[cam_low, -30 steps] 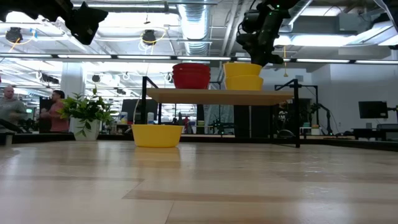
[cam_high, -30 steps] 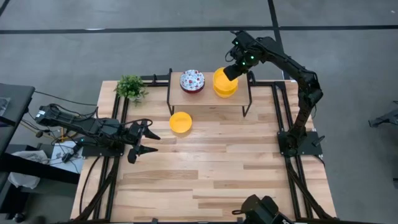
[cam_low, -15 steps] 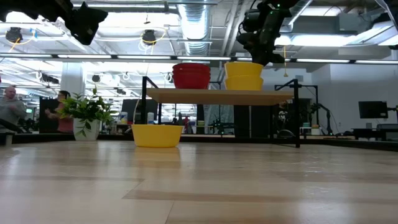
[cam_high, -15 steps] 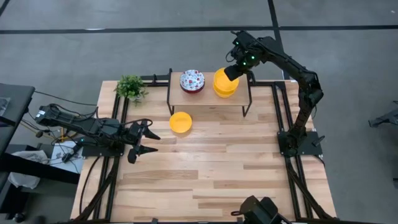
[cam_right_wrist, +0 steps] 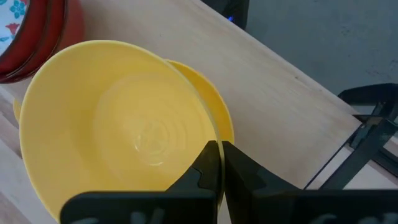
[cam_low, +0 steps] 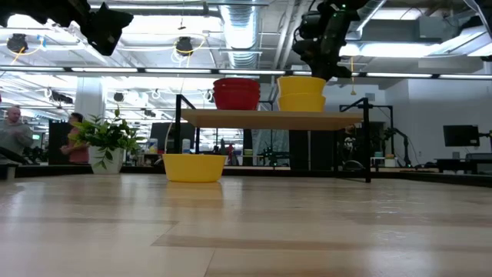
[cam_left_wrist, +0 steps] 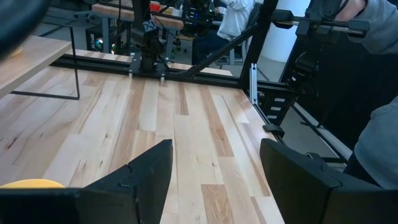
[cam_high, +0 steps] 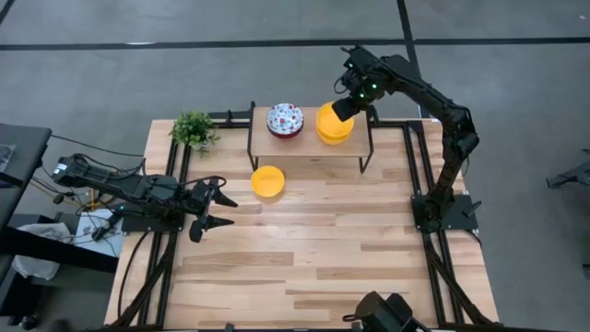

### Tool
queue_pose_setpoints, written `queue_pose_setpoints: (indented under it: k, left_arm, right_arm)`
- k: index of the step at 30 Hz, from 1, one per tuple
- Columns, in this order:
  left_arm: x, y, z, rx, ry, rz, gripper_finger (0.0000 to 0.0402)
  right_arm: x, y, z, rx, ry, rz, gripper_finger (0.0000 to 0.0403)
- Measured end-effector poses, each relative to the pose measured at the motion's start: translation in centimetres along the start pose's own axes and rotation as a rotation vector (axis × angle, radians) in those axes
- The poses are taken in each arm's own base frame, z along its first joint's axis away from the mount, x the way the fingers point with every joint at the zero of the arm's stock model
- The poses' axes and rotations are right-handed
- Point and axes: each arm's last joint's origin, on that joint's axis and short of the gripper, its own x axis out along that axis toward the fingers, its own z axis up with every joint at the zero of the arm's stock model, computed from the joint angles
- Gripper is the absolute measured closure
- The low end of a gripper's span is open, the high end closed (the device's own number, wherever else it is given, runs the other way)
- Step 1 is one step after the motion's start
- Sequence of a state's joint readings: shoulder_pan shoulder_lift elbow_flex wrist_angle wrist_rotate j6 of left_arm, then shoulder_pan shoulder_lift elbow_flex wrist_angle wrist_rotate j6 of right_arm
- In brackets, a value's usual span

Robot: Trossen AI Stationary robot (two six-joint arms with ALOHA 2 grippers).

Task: Pick & Place Mini bowls
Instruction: Stack the right yellow bowl on top of the yellow bowl on the shelf

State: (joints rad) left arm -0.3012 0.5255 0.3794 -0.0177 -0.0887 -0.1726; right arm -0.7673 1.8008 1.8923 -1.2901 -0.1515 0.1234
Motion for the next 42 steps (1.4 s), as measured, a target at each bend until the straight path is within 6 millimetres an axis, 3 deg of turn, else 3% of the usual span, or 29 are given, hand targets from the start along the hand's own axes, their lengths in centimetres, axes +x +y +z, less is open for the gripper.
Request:
queue_pose_setpoints:
  k: [16,31,42]
  left_arm:
    - [0.00,0.00,0.00,0.000,0.000,0.000,0.0160]
    - [0.00,0.00,0.00,0.000,0.000,0.000,0.0160]
    - [0.00,0.00,0.00,0.000,0.000,0.000,0.0160]
  right_arm:
    - [0.01,0.06,-0.06,-0.002,0.006,-0.001,0.0402]
    - [0.01,0.07,0.10,-0.005,-0.012,-0.002,0.0340]
    - [0.04,0.24,0.16,-0.035,-0.021,-0.019,0.0336]
